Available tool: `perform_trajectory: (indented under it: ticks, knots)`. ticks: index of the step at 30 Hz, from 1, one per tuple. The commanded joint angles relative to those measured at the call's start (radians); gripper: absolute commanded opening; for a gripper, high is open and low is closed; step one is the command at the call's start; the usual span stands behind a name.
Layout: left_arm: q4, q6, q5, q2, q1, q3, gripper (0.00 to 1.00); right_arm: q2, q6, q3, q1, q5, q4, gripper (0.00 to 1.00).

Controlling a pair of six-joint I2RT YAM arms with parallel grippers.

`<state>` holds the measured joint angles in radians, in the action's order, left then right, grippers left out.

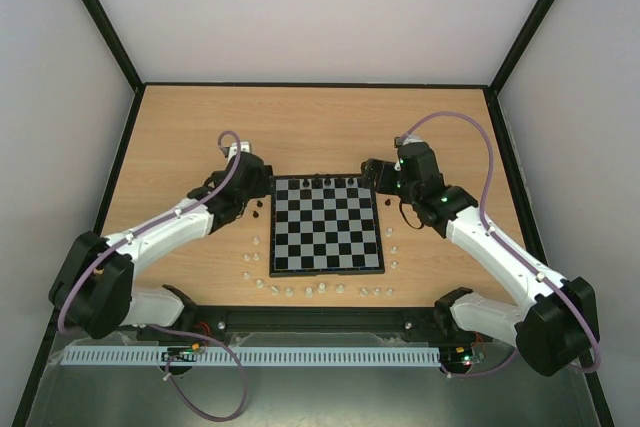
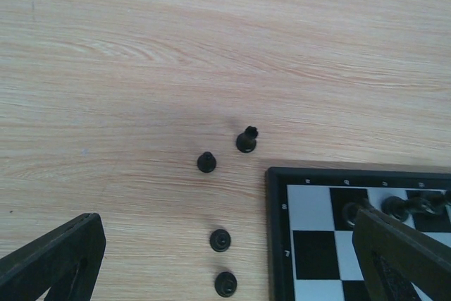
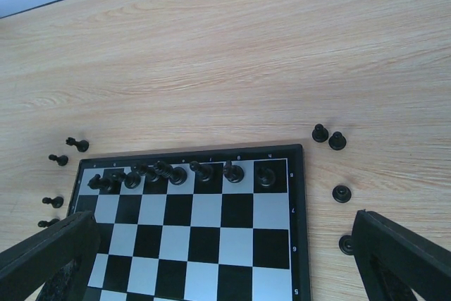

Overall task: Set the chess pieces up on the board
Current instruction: Pick up the chess piece at the center of the board.

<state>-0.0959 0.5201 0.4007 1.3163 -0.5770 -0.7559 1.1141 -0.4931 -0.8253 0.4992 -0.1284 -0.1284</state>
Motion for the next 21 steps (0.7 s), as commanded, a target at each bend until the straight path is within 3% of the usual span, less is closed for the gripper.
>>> perform_trajectory:
  ticks: [1,15,21]
  knots:
    - [-0.001,-0.004,-0.012,0.045,0.022,-0.010,0.99,-0.010,-0.009,0.011,0.005,-0.003,0.016,0.99]
    - [-0.167,-0.006,-0.087,0.250,0.023,-0.279,0.98,0.018,-0.021,0.012,0.005,0.061,0.030,0.99]
    - [-0.228,-0.041,-0.129,0.381,0.036,-0.414,0.80,-0.011,-0.021,0.015,0.006,0.065,0.024,0.99]
